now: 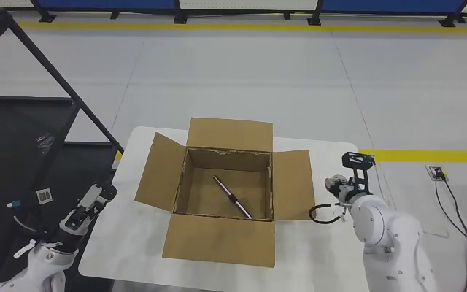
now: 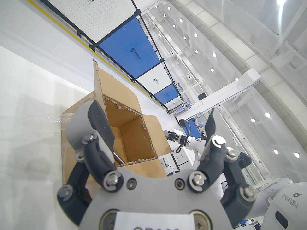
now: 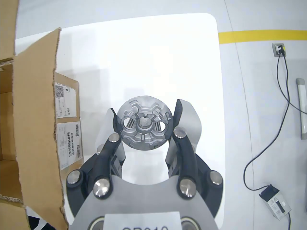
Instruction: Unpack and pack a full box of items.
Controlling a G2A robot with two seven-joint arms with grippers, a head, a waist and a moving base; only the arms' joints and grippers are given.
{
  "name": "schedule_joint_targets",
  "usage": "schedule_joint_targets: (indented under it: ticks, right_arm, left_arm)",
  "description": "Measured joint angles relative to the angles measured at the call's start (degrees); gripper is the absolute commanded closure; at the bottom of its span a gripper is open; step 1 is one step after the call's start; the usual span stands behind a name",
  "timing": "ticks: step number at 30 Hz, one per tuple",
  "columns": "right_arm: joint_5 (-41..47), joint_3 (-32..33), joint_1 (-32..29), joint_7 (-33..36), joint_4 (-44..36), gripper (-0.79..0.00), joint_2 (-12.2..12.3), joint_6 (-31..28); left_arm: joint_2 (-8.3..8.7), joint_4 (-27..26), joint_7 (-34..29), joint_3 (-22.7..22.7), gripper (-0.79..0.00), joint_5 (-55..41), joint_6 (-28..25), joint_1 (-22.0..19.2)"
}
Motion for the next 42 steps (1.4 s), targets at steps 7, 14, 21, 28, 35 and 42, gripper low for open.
schedule_joint_targets:
  ticks: [7,14,21,28,35,42]
  right_arm:
    - [0.6,1.9,2.2,-0.3,9.9,0.0,0.4,-0.5]
    - [0.9,2.4,4.2,-0.5,16.5,-0.175,0.8,-0.7]
    - [1.5,2.3,4.4,-0.3,17.9,-0.283,1.1,-0.8]
    - [1.6,1.6,5.5,-0.2,20.4,-0.385,1.3,-0.3]
    - [2.8,1.4,5.7,-1.1,21.8,-0.785,1.4,0.0]
    - [3.3,2.2,3.9,-2.9,17.6,-0.785,1.6,1.9]
  left_arm:
    - [0.0,0.0,0.0,0.0,-0.785,0.0,0.0,0.0]
    - [0.0,0.0,0.0,0.0,-0.785,0.0,0.0,0.0]
    - [0.0,0.0,0.0,0.0,-0.785,0.0,0.0,0.0]
    - [0.0,0.0,0.0,0.0,-0.785,0.0,0.0,0.0]
    - [0.0,0.0,0.0,0.0,-0.785,0.0,0.0,0.0]
    - [0.0,0.0,0.0,0.0,-0.785,0.0,0.0,0.0]
